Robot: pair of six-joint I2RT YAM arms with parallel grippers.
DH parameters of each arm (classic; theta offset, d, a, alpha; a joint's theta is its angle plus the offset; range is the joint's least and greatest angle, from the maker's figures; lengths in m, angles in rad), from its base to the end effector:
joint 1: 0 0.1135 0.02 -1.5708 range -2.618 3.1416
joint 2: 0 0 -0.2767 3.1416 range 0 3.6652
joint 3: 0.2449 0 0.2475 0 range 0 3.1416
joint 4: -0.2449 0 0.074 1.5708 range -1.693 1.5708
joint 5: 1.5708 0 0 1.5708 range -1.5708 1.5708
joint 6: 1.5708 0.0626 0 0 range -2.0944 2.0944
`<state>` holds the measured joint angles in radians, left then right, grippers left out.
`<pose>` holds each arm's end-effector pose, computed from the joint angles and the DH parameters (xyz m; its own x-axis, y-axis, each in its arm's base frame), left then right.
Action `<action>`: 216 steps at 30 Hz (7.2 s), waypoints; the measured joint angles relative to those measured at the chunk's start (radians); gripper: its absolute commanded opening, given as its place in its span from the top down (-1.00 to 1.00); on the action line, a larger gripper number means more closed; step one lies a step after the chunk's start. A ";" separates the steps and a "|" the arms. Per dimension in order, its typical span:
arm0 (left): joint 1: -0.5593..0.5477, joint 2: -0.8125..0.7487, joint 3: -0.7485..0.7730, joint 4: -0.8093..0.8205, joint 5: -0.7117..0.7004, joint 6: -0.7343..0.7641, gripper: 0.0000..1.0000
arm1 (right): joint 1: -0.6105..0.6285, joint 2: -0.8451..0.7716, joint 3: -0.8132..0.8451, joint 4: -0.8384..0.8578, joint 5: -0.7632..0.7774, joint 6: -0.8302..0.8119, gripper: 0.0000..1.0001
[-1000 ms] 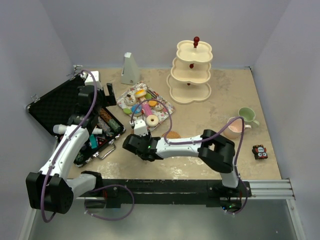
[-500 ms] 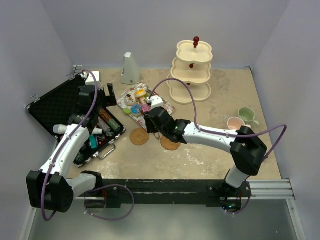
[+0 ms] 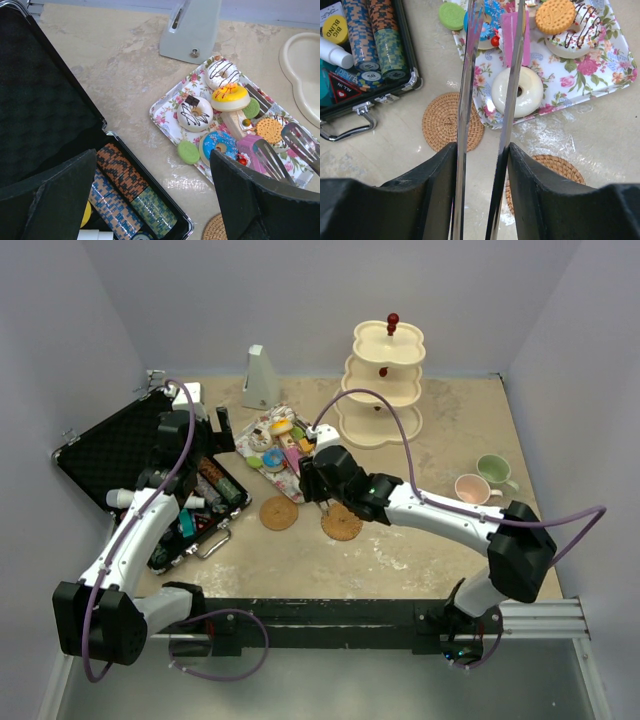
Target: Serve the afternoon tea
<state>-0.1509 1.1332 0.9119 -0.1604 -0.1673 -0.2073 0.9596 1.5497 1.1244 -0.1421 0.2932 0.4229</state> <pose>0.2746 -0.0312 0.3194 -0.3594 -0.1506 -0.9209 -0.0802 0.9882 -0.1303 0.2275 0.2931 0.2738 -0.5456 -0.0940 -0.8328 -0.4608 0.8636 0.2045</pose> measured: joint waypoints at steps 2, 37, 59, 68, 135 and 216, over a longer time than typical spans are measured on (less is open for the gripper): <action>0.000 0.000 0.000 0.000 0.003 -0.001 -0.99 | -0.018 -0.018 -0.010 -0.007 -0.023 0.003 0.06; 0.000 0.013 0.000 -0.005 0.015 -0.002 -0.99 | -0.054 -0.193 -0.227 -0.075 -0.155 0.162 -0.15; 0.000 0.026 0.000 -0.005 0.034 -0.002 -0.99 | -0.076 -0.151 -0.240 -0.044 -0.182 0.169 -0.19; 0.000 0.026 0.000 -0.006 0.040 -0.002 -1.00 | -0.077 -0.142 -0.244 -0.046 -0.183 0.169 -0.17; 0.000 0.038 0.098 0.145 0.092 -0.034 -0.99 | -0.571 -0.091 -0.217 0.145 -0.225 0.026 0.46; -0.001 0.028 0.071 0.159 0.048 -0.032 -0.99 | -0.254 0.050 0.039 0.142 -0.269 0.045 -0.15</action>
<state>-0.1520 1.1610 0.9833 -0.0010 -0.1196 -0.2390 0.7059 1.5993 1.1637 -0.0006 0.0242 0.4675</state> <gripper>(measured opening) 0.996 0.565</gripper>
